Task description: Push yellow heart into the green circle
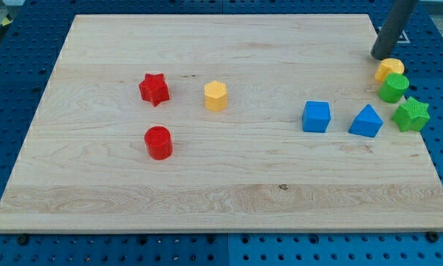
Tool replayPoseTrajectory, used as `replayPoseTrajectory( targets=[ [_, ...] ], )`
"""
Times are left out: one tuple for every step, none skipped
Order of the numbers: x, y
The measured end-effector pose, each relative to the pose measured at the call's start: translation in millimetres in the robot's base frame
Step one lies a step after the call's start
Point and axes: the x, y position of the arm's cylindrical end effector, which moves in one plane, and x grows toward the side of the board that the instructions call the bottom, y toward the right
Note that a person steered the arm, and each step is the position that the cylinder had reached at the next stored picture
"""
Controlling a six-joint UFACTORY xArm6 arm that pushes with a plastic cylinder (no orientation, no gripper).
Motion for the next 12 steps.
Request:
replayPoseTrajectory(
  targets=[
    [7.2, 21.8],
    [7.5, 28.1],
    [17.1, 28.1],
    [14.5, 25.4],
    [6.3, 14.9],
    [-8.6, 8.4],
    [-8.8, 8.4],
    [7.9, 8.4],
    [31.3, 8.4],
    [43.8, 7.0],
    [43.8, 5.1],
    [43.8, 4.2]
  ],
)
